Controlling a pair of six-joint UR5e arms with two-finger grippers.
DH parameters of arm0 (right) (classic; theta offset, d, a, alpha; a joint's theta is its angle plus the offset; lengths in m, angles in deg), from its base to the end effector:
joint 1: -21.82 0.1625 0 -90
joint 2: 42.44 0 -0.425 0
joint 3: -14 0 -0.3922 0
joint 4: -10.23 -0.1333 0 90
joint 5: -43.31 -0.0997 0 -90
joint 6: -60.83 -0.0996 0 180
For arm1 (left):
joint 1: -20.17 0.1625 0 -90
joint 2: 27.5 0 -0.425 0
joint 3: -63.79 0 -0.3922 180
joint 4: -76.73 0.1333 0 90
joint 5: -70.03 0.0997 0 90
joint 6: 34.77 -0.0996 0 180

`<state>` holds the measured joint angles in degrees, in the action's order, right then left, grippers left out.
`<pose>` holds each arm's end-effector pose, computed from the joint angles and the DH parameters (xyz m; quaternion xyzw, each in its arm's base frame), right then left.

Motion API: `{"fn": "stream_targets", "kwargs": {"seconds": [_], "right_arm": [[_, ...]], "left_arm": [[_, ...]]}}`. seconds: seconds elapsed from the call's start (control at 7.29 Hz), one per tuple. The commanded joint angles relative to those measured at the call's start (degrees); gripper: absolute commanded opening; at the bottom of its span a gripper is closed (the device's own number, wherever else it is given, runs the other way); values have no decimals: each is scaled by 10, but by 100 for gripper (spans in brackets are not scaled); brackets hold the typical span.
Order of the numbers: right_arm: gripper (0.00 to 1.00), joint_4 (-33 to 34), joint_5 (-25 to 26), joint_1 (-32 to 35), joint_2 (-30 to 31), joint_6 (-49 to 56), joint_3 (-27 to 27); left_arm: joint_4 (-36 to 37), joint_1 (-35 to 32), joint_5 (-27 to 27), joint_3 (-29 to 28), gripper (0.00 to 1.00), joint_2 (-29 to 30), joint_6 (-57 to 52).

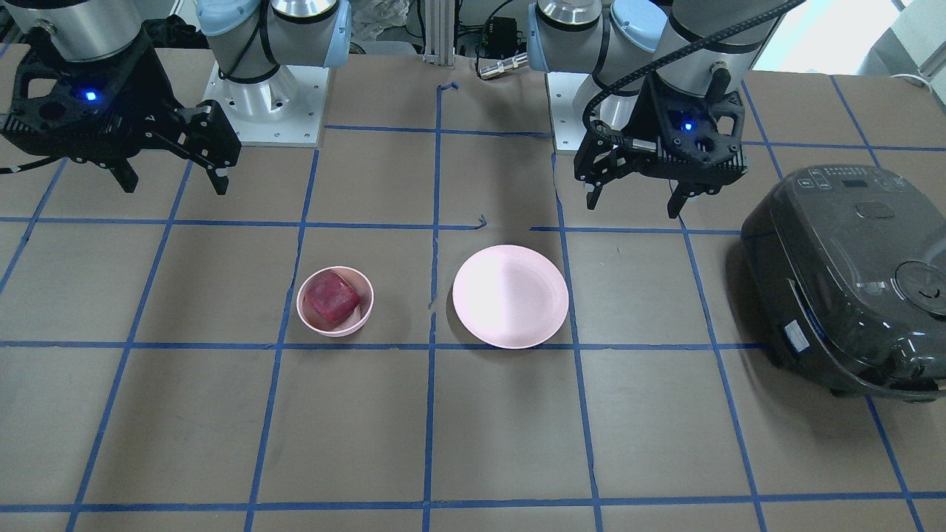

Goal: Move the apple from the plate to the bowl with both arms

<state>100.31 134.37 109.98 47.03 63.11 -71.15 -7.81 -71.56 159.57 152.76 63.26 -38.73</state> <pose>0.1153 -0.5060 0.5254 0.0035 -0.9992 0.0380 0.0106 -0.1493 -0.5027 0.5002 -0.0498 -0.9975 0.0501 0.0030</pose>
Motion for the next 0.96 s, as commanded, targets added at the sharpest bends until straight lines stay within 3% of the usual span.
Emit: {"fn": "stream_targets", "kwargs": {"seconds": [0.0, 0.82], "right_arm": [[100, 0, 0, 0, 0, -1, 0], [100, 7, 0, 1, 0, -3, -17]], "left_arm": [[0, 2, -1, 1, 100, -1, 0], [1, 7, -1, 1, 100, -4, 1]]}}
